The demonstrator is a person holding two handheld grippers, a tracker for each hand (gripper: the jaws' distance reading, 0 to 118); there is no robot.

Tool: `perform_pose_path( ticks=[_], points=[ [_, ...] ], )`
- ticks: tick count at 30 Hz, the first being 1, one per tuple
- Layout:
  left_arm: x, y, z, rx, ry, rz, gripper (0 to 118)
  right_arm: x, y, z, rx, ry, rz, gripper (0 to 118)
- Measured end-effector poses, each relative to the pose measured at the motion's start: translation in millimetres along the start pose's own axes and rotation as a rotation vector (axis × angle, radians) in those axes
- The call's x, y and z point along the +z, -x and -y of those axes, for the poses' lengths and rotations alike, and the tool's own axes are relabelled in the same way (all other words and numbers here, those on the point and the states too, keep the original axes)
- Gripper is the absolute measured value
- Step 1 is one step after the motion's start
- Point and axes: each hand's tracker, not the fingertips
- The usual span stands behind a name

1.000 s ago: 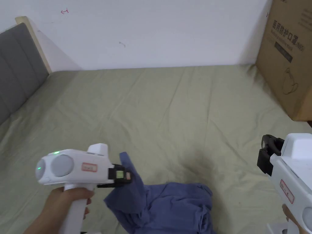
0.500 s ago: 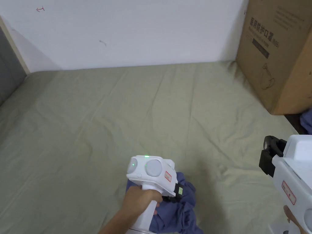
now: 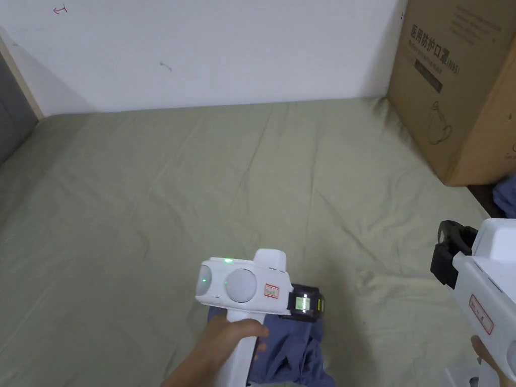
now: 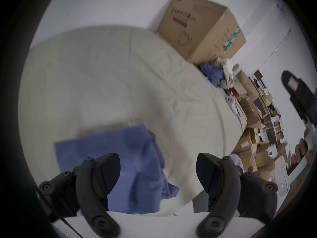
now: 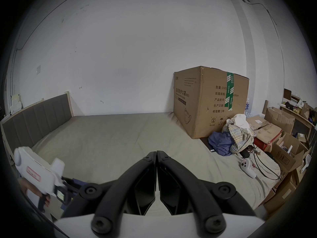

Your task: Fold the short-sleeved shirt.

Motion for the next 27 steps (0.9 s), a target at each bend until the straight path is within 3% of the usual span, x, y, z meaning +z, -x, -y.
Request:
perform_pose_path(
  ticks=[8, 10, 11, 13, 15, 27],
  points=[
    [27, 39, 24, -0.059, -0.206, -0.244, 93, 1, 10, -4, 0.007, -0.009, -0.024, 1],
    [23, 49, 36, -0.053, -0.262, -0.268, 77, 2, 12, -3, 0.008, -0.008, -0.026, 1],
    [20, 52, 42, -0.052, -0.286, -0.288, 64, 3, 13, -3, 0.009, -0.008, -0.027, 1],
    [13, 57, 53, -0.039, -0.305, -0.294, 26, 3, 13, -3, 0.012, -0.003, -0.028, 1],
    [8, 62, 63, -0.019, -0.331, -0.257, 3, 4, 13, -2, 0.015, 0.000, -0.027, 1],
    [-56, 12, 108, -0.188, -0.178, -0.141, 0, 8, 0, 0, 0.020, 0.012, 0.005, 1]
  ],
)
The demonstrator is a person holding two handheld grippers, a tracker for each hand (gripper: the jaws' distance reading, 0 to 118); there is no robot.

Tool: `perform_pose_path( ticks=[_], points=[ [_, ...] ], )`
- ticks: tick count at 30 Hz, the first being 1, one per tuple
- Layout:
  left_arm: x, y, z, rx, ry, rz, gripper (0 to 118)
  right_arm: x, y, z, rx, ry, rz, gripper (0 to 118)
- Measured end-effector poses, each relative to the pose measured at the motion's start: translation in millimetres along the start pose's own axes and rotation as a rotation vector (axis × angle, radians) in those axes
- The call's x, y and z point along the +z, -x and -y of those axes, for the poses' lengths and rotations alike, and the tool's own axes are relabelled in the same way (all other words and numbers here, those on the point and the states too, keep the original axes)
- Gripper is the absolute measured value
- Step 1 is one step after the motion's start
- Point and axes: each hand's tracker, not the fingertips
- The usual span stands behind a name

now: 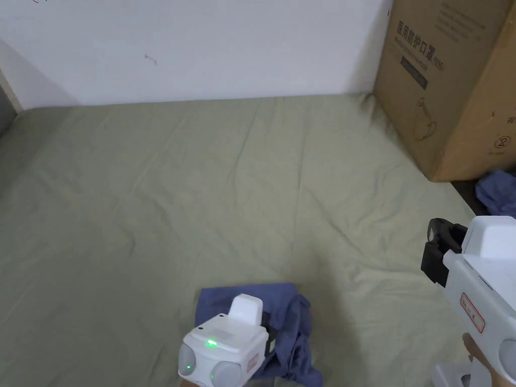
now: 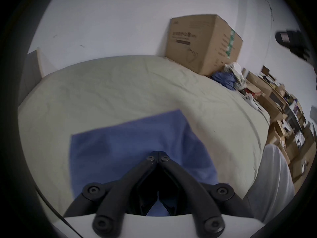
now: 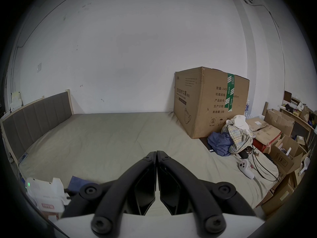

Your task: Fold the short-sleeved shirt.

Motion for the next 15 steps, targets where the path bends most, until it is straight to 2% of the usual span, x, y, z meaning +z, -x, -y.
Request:
perform_pose_path(
  ticks=[2, 9, 15],
  points=[
    [-5, -17, 3, -0.043, 0.014, 0.006, 0, 1, -3, 1, 0.001, 0.004, 0.005, 1],
    [-19, -53, 3, -0.053, 0.037, 0.055, 0, 2, -12, 8, -0.006, 0.022, 0.025, 1],
    [-14, -55, 1, -0.022, 0.010, 0.068, 0, 4, -13, 8, -0.004, 0.024, 0.026, 1]
  ],
)
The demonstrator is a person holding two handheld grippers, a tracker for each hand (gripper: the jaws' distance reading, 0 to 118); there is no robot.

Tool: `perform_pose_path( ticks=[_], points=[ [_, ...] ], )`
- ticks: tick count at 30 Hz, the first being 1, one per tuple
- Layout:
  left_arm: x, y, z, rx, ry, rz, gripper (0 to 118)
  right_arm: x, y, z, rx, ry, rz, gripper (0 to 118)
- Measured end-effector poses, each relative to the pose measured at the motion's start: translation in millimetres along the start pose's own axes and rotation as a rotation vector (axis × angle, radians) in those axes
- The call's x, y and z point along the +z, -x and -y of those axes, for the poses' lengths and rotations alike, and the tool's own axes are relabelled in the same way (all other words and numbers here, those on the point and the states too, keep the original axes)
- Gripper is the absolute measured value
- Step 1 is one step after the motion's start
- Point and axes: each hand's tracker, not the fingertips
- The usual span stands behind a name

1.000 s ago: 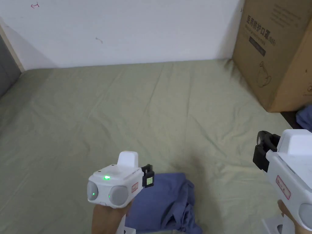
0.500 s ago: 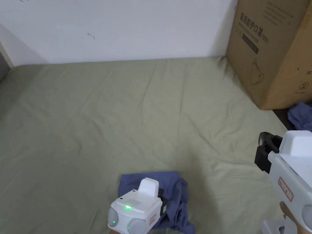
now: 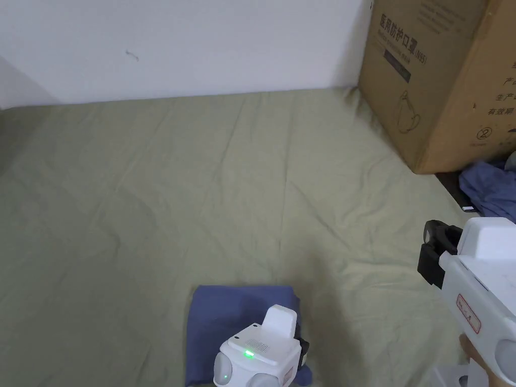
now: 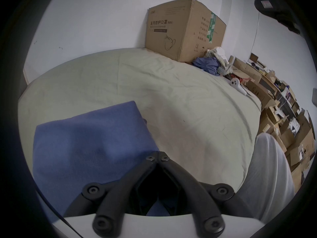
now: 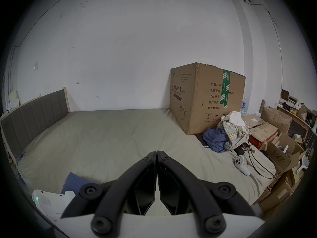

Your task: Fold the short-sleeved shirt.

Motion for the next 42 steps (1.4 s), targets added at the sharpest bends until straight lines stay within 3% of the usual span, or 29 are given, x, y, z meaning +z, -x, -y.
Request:
perform_pose_path(
  ticks=[10, 22, 30, 42],
  points=[
    [99, 32, -57, 0.016, -0.320, -0.090, 0, 10, 17, -15, -0.004, -0.055, -0.033, 1],
    [197, 95, -106, 0.010, -0.599, -0.368, 0, 31, 64, -39, 0.012, -0.156, -0.103, 1],
    [230, 134, -92, 0.020, -0.637, -0.514, 0, 35, 85, -39, 0.021, -0.214, -0.128, 1],
    [240, 144, -73, 0.055, -0.626, -0.558, 0, -1, 113, -3, 0.040, -0.143, -0.177, 1]
  ],
)
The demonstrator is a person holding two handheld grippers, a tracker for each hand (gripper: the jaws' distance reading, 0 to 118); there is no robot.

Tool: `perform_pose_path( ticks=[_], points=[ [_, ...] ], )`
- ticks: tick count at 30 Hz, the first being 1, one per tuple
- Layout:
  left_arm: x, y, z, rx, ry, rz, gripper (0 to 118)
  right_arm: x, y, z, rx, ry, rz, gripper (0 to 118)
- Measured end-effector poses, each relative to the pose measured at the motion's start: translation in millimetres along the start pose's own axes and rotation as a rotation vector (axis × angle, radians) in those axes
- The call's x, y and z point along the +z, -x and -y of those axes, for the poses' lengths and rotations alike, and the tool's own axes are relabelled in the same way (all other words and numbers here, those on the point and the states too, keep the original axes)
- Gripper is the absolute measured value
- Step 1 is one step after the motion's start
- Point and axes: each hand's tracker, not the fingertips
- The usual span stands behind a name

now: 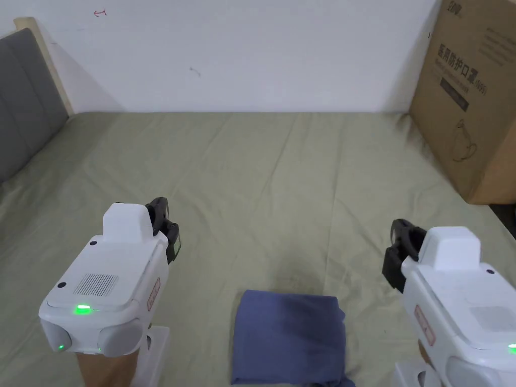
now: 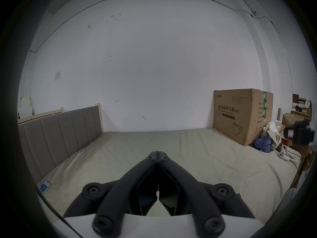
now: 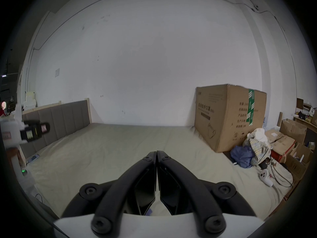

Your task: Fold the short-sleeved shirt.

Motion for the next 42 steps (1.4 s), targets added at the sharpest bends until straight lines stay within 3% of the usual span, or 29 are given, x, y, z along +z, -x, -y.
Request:
perform_pose_path(
  ticks=[4, 10, 14, 21, 24, 26, 30, 31, 38, 40, 42],
  points=[
    [3, 4, 2, 0.008, 0.010, 0.005, 0, -31, 17, 46, 0.016, 0.105, -0.030, 1],
    [3, 9, 9, 0.022, 0.047, 0.014, 0, -70, 41, 118, -0.035, 0.274, -0.102, 1],
    [-4, 15, 19, 0.056, 0.090, 0.026, 0, -87, 55, 153, -0.005, 0.349, -0.123, 1],
    [-21, 20, 44, 0.168, 0.251, 0.126, 1, -103, 59, 207, -0.014, 0.487, -0.096, 1],
    [-41, 21, 60, 0.282, 0.424, 0.180, 15, -102, 58, 210, -0.033, 0.463, -0.088, 1],
    [-59, 21, 78, 0.371, 0.569, 0.227, 30, -104, 64, 207, 0.014, 0.476, -0.078, 1],
    [-83, 13, 108, 0.468, 0.756, 0.288, 98, -101, 62, 207, 0.009, 0.470, -0.086, 1],
    [-89, 10, 116, 0.470, 0.809, 0.310, 103, -102, 61, 207, 0.006, 0.472, -0.089, 1],
    [-126, 4, 159, 0.608, 0.977, 0.413, 104, -101, 59, 203, -0.010, 0.489, -0.094, 1],
    [-135, 1, 167, 0.612, 1.025, 0.456, 94, -102, 58, 202, -0.018, 0.495, -0.097, 1],
    [-142, -2, 174, 0.590, 1.048, 0.476, 74, -103, 57, 202, -0.023, 0.497, -0.101, 1]
  ],
)
